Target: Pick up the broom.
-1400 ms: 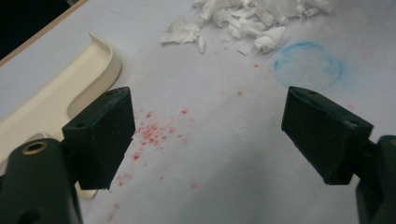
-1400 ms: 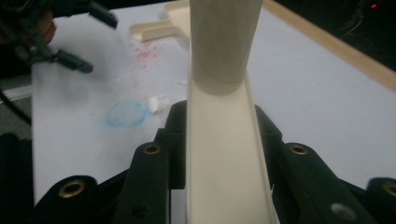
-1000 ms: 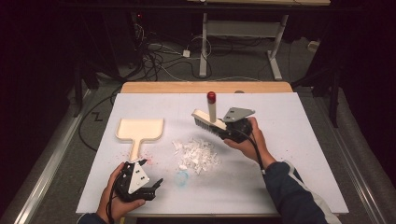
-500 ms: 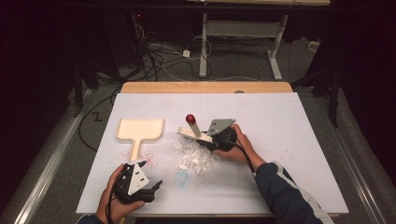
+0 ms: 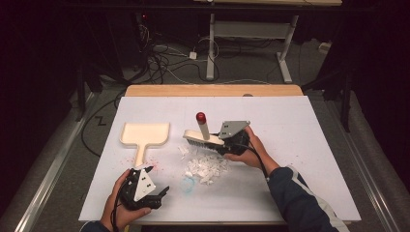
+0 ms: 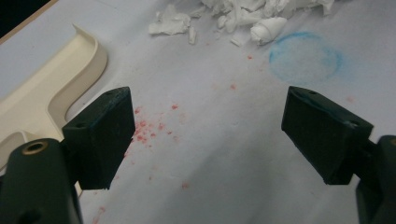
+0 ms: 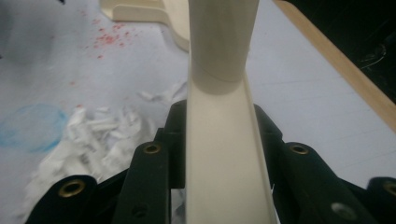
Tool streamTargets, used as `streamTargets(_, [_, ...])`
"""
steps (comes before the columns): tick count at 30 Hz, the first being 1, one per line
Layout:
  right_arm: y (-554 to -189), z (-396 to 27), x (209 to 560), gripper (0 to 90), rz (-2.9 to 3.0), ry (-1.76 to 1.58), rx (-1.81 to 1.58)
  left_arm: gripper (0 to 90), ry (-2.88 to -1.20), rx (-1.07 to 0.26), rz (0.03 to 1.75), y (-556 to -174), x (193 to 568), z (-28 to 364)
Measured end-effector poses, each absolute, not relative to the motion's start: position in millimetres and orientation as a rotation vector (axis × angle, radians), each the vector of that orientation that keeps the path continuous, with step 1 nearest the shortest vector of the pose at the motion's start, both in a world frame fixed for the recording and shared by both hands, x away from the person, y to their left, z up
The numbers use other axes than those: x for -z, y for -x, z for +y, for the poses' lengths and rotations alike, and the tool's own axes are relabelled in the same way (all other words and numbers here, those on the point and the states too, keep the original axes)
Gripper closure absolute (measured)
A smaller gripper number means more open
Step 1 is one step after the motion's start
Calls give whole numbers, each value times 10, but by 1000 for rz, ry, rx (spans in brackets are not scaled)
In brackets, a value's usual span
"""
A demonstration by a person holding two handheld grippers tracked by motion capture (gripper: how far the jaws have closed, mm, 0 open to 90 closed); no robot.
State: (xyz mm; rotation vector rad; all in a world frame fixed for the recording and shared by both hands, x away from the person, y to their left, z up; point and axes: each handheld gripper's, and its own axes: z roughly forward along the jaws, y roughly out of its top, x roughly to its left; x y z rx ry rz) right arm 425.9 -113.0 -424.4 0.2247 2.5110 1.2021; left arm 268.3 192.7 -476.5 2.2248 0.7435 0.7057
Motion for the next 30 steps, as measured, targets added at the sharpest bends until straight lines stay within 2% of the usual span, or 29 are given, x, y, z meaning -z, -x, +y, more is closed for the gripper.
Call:
streamTargets(8, [-4520,-799,4322,676,2510,-222,-1176,165,-2223,-700,742,-2689,4767,1935])
streamTargets(14, [-4511,-616,4419,674,2564,-120,-1173,165,-2225,-691,745,-2685,4776,1938])
streamTargets(21, [-4407,-812,4396,670,2669,77,-1206,165,-2236,-683,742,-2678,4784,1931])
streamTargets(30, [-4247,-1220,4310,676,2681,117,-1244,165,-2244,-679,740,-2673,4790,1913])
